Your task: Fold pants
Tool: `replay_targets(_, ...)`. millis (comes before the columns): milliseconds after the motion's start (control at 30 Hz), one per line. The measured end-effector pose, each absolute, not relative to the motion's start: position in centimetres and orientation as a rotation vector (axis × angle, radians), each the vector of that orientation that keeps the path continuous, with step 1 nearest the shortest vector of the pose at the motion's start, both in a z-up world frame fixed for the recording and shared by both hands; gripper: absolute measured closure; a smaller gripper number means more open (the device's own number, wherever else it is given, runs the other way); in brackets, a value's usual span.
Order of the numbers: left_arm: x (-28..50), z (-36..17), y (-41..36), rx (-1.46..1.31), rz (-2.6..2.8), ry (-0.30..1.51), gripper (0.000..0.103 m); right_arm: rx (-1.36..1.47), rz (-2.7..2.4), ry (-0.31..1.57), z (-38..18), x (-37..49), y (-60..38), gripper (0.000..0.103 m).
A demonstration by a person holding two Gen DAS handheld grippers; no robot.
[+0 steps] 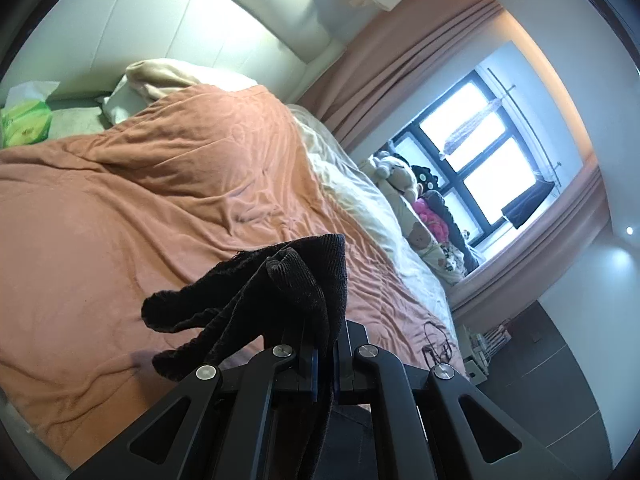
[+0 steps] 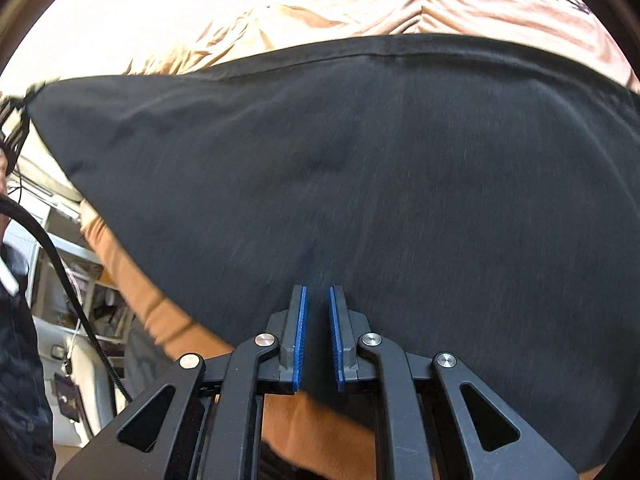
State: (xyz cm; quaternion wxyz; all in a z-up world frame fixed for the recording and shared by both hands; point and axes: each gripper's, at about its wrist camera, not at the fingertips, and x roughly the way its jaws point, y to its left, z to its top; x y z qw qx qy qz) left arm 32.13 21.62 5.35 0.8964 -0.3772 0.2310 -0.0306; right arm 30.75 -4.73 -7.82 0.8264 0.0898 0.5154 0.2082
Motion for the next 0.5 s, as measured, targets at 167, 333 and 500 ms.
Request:
replay_targets(167, 32.6, 9.0, 17.4, -0.715, -0.109, 0.455, 0.099, 0.190, 0.443, 1.068, -6.5, 29.6, -6.9, 0.094)
replay_targets(333, 32.7, 12.2, 13.5, -0.672, -0.155, 0.429, 0.099, 0.201, 0.420, 1.003, -4.8, 28.1, -9.9, 0.094)
replay_targets(500, 33.1, 14.6, 9.3, -0.626, -0.194, 0.420, 0.099, 0.237, 0.363, 0.930, -3.0, 26.1, -14.0, 0.070)
